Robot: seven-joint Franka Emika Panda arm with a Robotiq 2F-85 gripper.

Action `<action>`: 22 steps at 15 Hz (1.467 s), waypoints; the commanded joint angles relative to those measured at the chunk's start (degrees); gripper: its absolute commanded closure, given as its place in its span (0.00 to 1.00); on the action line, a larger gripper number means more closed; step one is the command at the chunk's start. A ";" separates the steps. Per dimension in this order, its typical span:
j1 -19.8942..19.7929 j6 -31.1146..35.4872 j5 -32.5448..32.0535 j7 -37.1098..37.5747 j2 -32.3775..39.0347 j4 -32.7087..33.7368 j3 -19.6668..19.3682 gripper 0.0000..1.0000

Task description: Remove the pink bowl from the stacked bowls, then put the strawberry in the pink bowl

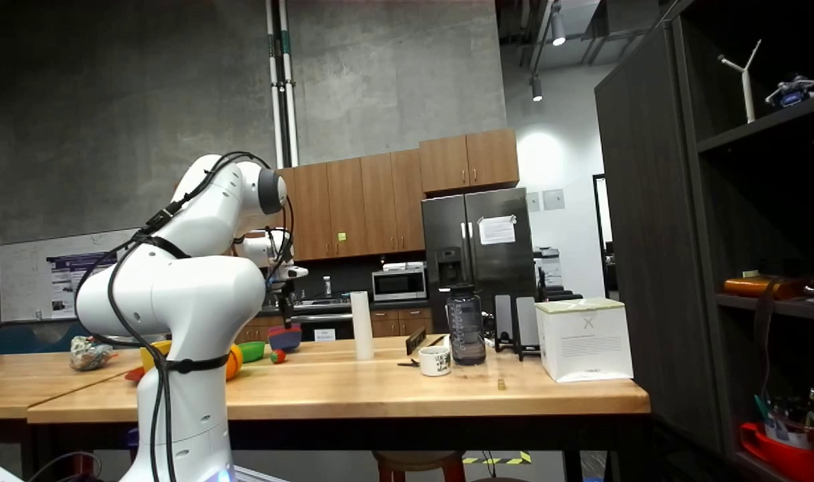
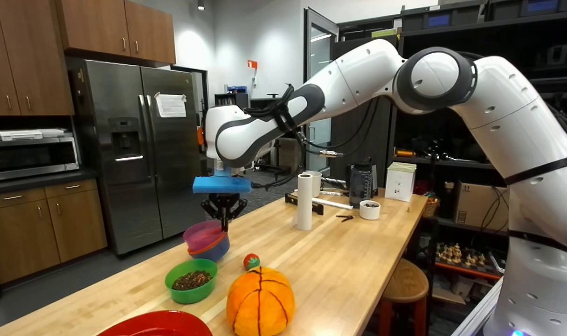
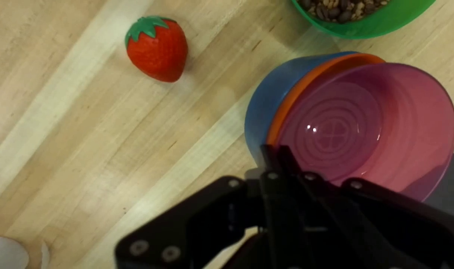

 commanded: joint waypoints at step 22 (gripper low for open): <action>-0.53 3.11 0.48 -6.69 -2.54 -5.47 0.45 0.06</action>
